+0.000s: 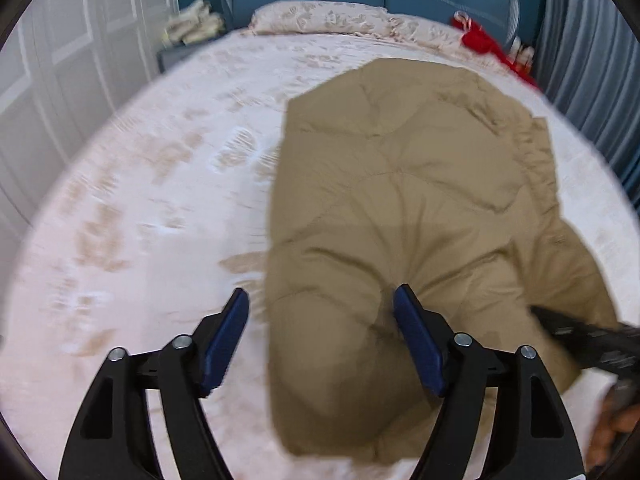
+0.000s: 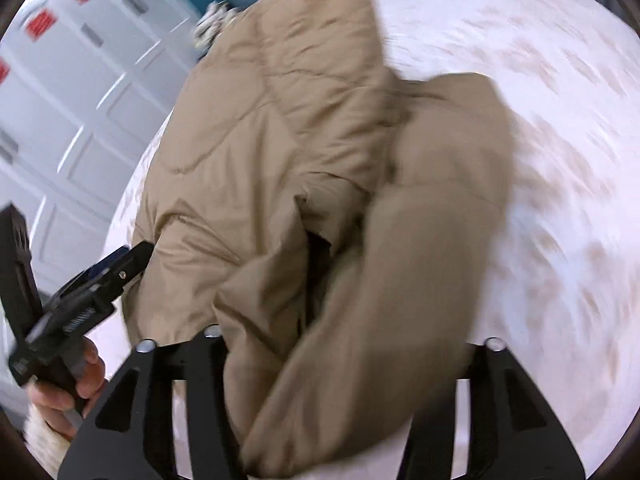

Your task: Fold large clothes

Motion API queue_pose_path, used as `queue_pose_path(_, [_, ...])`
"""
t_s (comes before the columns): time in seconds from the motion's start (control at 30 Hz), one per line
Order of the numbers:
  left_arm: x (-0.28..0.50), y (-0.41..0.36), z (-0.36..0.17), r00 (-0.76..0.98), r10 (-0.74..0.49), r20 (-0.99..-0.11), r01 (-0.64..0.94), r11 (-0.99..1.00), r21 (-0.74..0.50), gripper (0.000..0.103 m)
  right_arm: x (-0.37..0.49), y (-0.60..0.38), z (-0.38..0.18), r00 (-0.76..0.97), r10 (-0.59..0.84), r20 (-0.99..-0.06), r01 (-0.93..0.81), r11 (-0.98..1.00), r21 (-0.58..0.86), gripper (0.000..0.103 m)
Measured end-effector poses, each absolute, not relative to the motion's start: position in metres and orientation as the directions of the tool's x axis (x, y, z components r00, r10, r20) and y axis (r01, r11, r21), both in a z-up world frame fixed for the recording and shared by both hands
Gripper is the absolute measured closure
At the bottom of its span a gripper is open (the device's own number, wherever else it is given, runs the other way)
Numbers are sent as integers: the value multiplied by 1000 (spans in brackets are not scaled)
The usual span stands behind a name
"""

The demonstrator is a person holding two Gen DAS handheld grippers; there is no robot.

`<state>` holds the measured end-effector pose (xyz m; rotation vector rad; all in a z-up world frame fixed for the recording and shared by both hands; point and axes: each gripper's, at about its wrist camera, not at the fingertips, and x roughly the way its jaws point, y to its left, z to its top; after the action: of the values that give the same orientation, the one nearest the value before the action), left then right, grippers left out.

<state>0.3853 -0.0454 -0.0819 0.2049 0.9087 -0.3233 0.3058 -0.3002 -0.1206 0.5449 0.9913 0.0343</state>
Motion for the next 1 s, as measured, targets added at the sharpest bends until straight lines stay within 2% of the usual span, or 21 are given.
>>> queue_pose_path(0.07, [372, -48, -75, 585, -124, -801, 342, 934, 106, 27, 279, -308, -112, 563, 250, -788, 261, 851, 457, 44])
queue_pose_path(0.13, [363, -47, -70, 589, -76, -805, 318, 937, 145, 27, 259, -313, -103, 560, 216, -800, 304, 845, 441, 44])
queue_pose_path(0.23, [350, -47, -62, 619, -1, -785, 262, 943, 206, 27, 245, -306, -78, 571, 102, -814, 332, 879, 343, 44])
queue_pose_path(0.3, [345, -48, -59, 632, 35, -774, 239, 941, 238, 27, 229, -299, -59, 589, 32, -807, 311, 913, 264, 58])
queue_pose_path(0.33, [343, -50, -59, 634, 52, -772, 227, 942, 249, 27, 233, -287, -48, 602, 19, -798, 284, 929, 236, 75])
queue_pose_path(0.37, [342, -52, -60, 633, 67, -772, 215, 942, 258, 27, 234, -279, -42, 606, 15, -795, 257, 943, 214, 87])
queue_pose_path(0.43, [343, -56, -63, 625, 85, -776, 205, 941, 269, 27, 256, -247, -35, 601, 2, -799, 198, 969, 151, 94])
queue_pose_path(0.53, [347, -62, -69, 600, 101, -793, 193, 944, 266, 27, 280, -223, -47, 566, -41, -823, 169, 983, 67, 94])
queue_pose_path(0.73, [355, -68, -84, 572, 113, -812, 181, 949, 260, 26, 304, -218, -91, 484, -41, -874, 211, 975, 71, 94])
queue_pose_path(1.0, [359, -74, -102, 548, 117, -828, 171, 953, 249, 25, 313, -216, -112, 459, -41, -888, 222, 972, 71, 97])
